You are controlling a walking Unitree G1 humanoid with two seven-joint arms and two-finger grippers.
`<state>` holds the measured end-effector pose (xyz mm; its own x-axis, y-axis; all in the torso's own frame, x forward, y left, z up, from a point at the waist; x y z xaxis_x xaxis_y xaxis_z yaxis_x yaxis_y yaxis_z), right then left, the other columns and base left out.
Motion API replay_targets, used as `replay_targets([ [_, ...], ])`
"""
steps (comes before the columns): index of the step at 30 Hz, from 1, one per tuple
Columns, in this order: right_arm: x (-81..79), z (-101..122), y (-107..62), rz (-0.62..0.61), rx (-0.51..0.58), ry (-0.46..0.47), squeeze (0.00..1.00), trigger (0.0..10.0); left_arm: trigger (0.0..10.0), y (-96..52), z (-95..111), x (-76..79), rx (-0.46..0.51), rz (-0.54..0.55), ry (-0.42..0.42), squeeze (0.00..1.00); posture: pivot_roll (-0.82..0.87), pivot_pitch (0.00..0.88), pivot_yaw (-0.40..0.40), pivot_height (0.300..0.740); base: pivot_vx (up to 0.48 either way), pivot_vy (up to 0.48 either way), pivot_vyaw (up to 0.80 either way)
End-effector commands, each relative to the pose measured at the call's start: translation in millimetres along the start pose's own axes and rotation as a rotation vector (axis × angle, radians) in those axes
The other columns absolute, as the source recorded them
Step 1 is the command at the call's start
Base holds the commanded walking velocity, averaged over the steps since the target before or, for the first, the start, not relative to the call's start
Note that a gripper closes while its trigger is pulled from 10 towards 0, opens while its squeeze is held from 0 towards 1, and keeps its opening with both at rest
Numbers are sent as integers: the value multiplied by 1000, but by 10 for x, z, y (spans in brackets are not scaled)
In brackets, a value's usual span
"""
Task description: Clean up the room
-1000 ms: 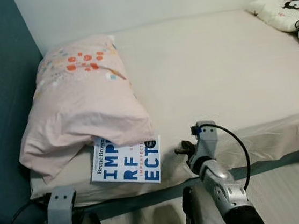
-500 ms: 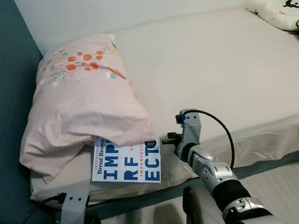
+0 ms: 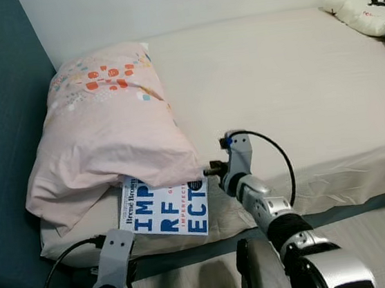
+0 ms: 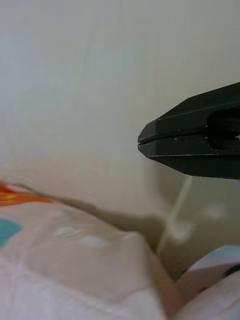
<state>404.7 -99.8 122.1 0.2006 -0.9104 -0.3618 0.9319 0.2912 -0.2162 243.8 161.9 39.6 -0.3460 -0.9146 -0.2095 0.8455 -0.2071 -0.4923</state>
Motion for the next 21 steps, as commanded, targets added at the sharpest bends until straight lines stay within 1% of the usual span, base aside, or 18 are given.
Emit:
replay_targets([
  [1,33,41,4,-2,2,3,0,2431,10000,-17,-99,7,-39,-3,8,0,81,280,-31,525,0,0,0],
  [3,58,135,4,5,16,-27,0,2471,10000,-36,-135,-32,-49,5,40,0,79,280,-34,525,0,0,0],
  [4,58,135,4,5,16,-27,0,2471,10000,-36,-135,-32,-49,5,40,0,79,280,-34,525,0,0,0],
  [5,81,140,-7,4,19,-20,0,1922,10000,-41,-165,-49,-55,11,62,0,77,281,-35,525,0,0,0],
  [6,104,112,-24,4,14,-21,0,510,10000,-34,-173,-60,-48,17,77,0,73,280,-40,525,0,0,0],
  [9,118,90,-32,5,11,-21,0,510,10000,-28,-176,-66,-41,21,85,0,71,280,-43,525,0,0,0],
  [10,131,23,-50,6,-7,-20,0,0,10000,-12,-169,-71,-29,25,80,0,71,280,-43,525,0,0,0],
  [13,91,-344,-174,98,-152,-103,0,0,10000,0,-89,-117,21,37,63,0,62,282,-47,525,0,0,0],
  [14,86,-401,-201,115,-180,-121,0,0,10000,-5,-72,-129,30,41,61,0,62,282,-47,525,0,0,0],
  [15,86,-401,-201,115,-180,-121,0,0,10000,-5,-72,-129,30,41,61,0,62,282,-47,525,0,0,0],
  [16,129,-459,-252,106,-215,-145,0,0,10000,-23,-57,-141,42,38,56,0,61,281,-53,525,0,0,0],
  [17,129,-459,-252,106,-215,-145,0,0,10000,-23,-57,-141,42,38,56,0,61,281,-53,525,0,0,0],
  [19,224,-510,-345,70,-248,-165,0,157,10000,-56,-40,-164,58,39,55,0,60,281,-56,525,0,0,0],
  [20,224,-510,-345,70,-248,-165,0,157,10000,-56,-40,-164,58,39,55,0,60,281,-56,525,0,0,0],
  [21,304,-529,-429,41,-262,-171,0,431,10000,-79,-48,-185,60,40,54,0,57,280,-56,525,0,0,0],
])
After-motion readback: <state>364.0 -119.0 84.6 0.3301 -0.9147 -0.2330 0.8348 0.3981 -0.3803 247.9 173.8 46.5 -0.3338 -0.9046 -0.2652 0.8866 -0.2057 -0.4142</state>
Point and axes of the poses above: a point about 5 cm out from each wrist's last joint towards the gripper, its own y axis pointing out of the wrist towards the gripper, its own z axis along the axis of the wrist's last joint, x = y × z, the point moved 2 cm from there along y, pointing out of the wrist towards the gripper, and after that the axes turned 11 degrees about y, right-handed, at the moved point
